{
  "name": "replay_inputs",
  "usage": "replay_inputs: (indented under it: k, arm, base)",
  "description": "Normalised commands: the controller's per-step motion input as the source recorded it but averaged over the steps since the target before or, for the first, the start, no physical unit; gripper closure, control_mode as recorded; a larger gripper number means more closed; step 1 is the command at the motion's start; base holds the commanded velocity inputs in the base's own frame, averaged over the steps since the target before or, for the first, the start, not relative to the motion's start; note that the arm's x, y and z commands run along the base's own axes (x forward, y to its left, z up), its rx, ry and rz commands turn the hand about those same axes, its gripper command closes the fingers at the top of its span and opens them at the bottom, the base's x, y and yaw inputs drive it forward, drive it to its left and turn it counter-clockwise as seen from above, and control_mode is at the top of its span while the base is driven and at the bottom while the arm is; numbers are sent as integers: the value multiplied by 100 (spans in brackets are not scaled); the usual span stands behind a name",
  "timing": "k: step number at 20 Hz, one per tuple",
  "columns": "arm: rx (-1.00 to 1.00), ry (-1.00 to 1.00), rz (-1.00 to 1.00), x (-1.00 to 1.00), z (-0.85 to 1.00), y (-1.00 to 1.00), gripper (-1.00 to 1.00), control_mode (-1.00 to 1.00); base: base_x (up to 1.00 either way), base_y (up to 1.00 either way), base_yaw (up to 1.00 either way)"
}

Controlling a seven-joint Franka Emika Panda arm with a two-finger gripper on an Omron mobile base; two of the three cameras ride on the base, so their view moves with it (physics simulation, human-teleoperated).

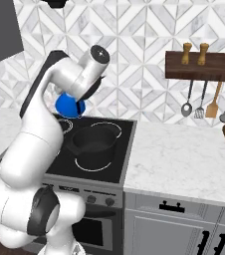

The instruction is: Pick the kettle from the counter and place it on a stove burner. Then turn the burner on.

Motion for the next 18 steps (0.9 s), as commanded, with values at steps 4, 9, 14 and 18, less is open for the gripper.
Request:
replay_inputs:
  k: [4,9,14,18]
  arm:
    - [-11,0,28,-26,-28,100,100,-100]
    - [-12,0,21,-13,-22,100,100,-100]
    - [-22,7,20,-7,-62,100,100,-100]
    - [-18,18,18,4,-82,92,100,-100]
  base:
    - [0,0,0]
    - [0,0,0]
    - [0,0,0]
    - [0,0,0]
